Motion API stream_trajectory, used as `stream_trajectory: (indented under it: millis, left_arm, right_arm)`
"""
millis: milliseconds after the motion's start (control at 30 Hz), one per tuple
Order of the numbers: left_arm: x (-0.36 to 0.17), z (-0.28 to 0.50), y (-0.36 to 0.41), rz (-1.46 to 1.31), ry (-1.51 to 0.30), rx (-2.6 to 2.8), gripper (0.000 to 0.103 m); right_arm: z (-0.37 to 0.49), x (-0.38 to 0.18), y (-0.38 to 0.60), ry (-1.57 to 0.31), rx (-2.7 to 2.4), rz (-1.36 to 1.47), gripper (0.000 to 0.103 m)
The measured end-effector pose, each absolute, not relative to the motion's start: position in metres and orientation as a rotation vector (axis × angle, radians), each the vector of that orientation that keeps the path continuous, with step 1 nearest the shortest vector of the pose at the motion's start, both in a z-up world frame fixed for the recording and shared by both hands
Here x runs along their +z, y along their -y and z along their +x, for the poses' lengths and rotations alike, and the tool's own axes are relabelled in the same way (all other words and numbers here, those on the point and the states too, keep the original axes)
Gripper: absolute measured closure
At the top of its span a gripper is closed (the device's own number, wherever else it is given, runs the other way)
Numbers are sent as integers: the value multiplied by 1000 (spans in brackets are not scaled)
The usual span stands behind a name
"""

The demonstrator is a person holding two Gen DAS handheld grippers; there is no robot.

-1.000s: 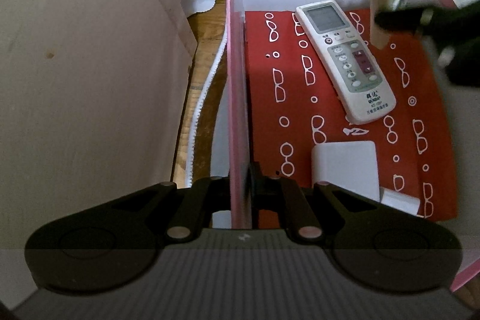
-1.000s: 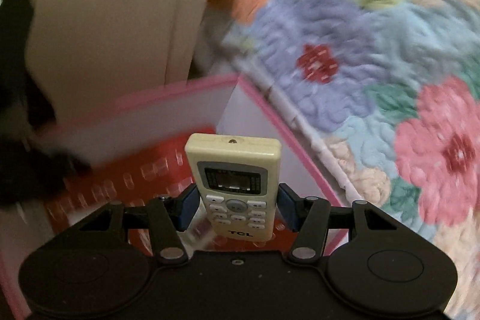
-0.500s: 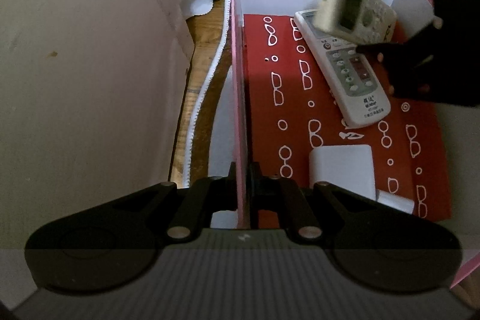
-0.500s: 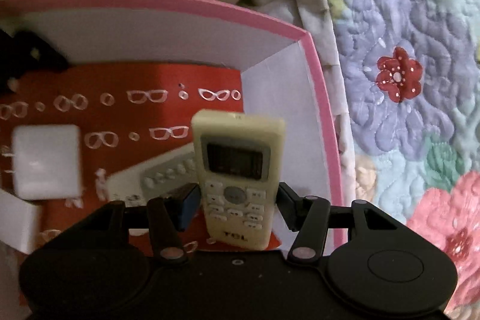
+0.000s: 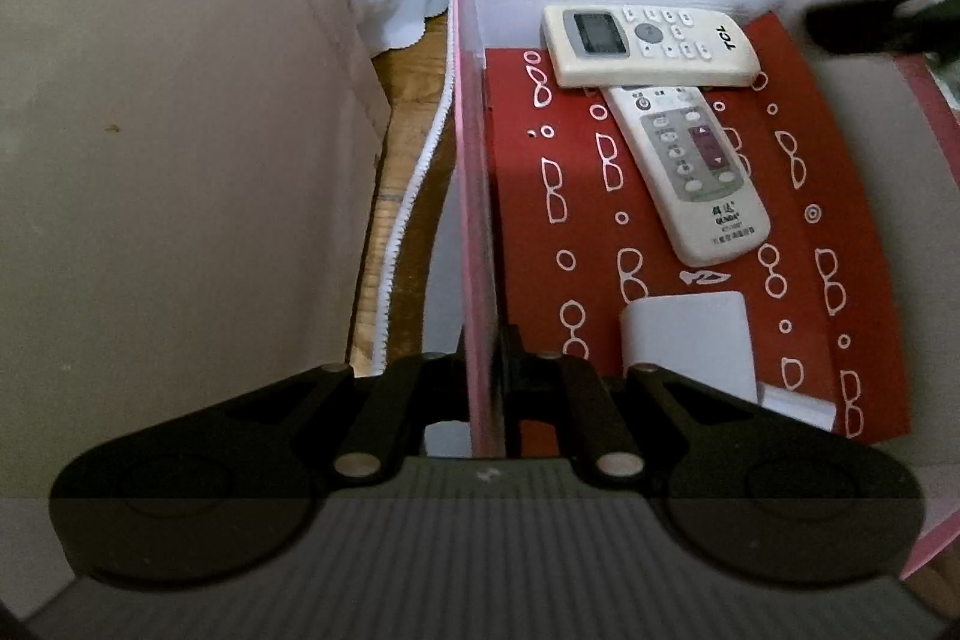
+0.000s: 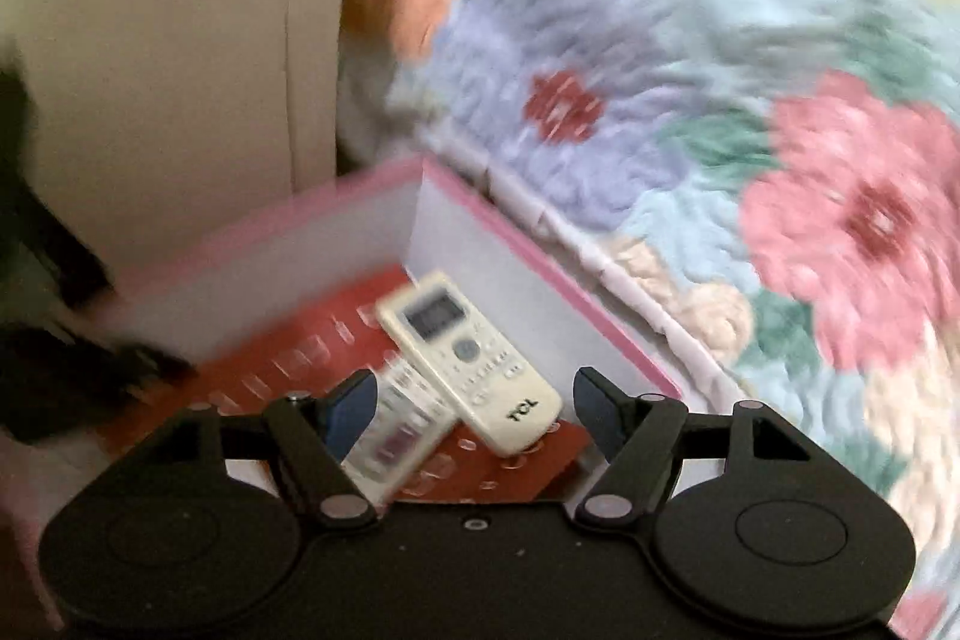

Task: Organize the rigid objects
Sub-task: 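Carry the cream TCL remote into the box and release it with the right tool, then reach the right tool to the long white remote and grasp it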

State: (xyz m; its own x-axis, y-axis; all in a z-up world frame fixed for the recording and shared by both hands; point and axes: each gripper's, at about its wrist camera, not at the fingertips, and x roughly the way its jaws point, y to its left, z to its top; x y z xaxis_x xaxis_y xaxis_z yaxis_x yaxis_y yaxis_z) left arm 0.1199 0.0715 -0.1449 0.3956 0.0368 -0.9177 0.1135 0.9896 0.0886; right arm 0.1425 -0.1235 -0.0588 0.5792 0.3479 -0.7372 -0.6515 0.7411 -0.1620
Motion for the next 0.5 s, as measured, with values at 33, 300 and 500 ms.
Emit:
stream_trajectory:
  millis: [33,300,500]
  left_arm:
    - [-145,120,-72,142,-1165,-49,97]
    - [-144,119,-70,154,-1164,-48,98]
    - [-145,118,-68,161,-1160,-44,97]
  right_arm:
    - [135,-50,132,-735,608,-395,26]
    - [90,-33,189,-624,496,-365,22]
    - [98,-40,268,-899,411,-47,23]
